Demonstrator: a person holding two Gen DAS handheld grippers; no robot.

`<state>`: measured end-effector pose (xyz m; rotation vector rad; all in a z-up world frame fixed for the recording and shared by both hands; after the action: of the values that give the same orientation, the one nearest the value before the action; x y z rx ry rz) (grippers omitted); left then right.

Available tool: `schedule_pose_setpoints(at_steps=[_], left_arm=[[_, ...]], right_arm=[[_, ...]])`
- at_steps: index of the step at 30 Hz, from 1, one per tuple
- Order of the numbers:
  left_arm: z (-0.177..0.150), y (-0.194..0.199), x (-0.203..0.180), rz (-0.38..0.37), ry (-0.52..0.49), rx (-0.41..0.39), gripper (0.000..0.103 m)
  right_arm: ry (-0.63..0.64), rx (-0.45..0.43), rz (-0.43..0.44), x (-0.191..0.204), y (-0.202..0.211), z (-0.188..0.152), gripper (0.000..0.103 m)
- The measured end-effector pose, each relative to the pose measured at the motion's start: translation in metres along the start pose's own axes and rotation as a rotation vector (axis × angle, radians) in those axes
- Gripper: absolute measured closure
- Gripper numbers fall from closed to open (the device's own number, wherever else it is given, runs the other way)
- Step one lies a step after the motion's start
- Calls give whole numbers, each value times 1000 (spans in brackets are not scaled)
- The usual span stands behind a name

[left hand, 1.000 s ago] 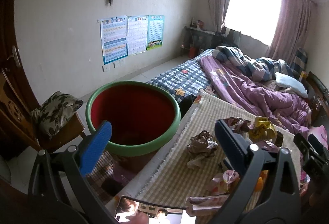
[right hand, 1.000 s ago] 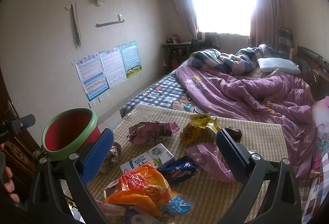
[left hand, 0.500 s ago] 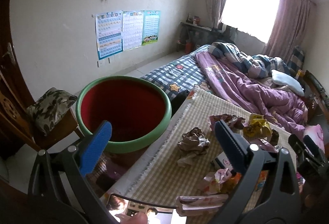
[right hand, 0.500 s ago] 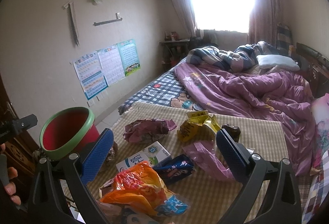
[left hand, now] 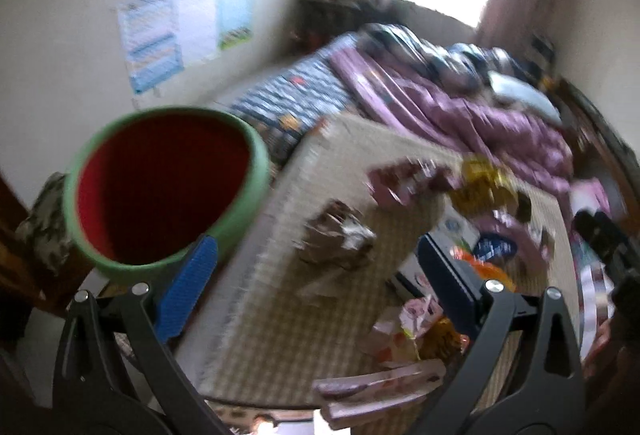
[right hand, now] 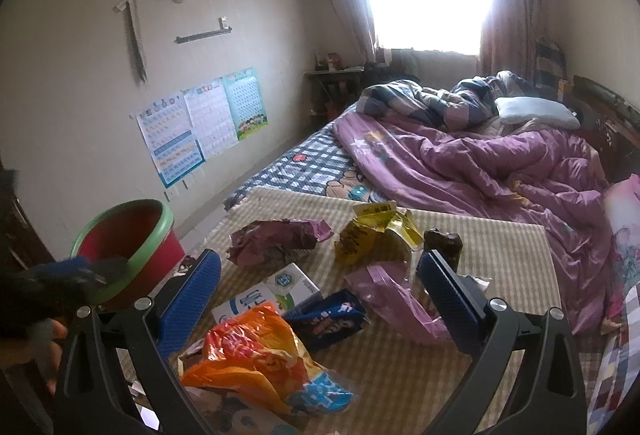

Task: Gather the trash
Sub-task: 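Grasp the crumpled brown foil paper with the left tool and lift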

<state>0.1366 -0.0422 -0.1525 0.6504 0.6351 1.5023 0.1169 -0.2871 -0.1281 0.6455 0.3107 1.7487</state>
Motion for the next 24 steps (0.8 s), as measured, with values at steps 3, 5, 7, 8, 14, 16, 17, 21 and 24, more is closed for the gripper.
schedule_pose_setpoints(at_steps=[3, 5, 7, 8, 14, 16, 17, 21, 24], left_arm=[[-7, -33, -20, -16, -55, 64, 9], [-10, -47, -25, 3, -81, 87, 12], [-12, -59, -34, -8, -104, 109, 12], [-12, -62, -34, 1, -110, 113, 12], [-20, -82, -37, -15, -103, 175, 12], [-25, -87, -39, -15, -114, 189, 16], [-26, -89, -38, -3, -121, 192, 22], [-28, -93, -31, 24, -116, 190, 45], [-24, -90, -25, 5, -96, 177, 53]], right_arm=[[0, 16, -6, -5, 1, -3, 7], [-4, 25, -21, -10, 3, -6, 7], [-12, 28, -12, -16, 5, -8, 7], [-18, 32, -11, -19, 6, -10, 7], [-88, 57, 35, -39, 9, -21, 7], [-93, 69, 40, -42, 9, -26, 7], [-96, 77, 48, -44, 10, -29, 7], [-129, 107, 80, -49, 10, -39, 13], [-145, 126, 92, -51, 11, -45, 18]])
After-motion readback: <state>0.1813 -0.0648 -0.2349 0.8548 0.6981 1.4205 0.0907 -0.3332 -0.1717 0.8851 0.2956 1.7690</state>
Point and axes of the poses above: each gripper's, at about its wrist camera, not at the fingertips, and y roughly against the way its jaws point, x to its left, z to its top, the point moved 10 cm from there along -y, roughly the way its jaws point, and after that the axes turned 10 degrees about z, right-handed, at the moved point
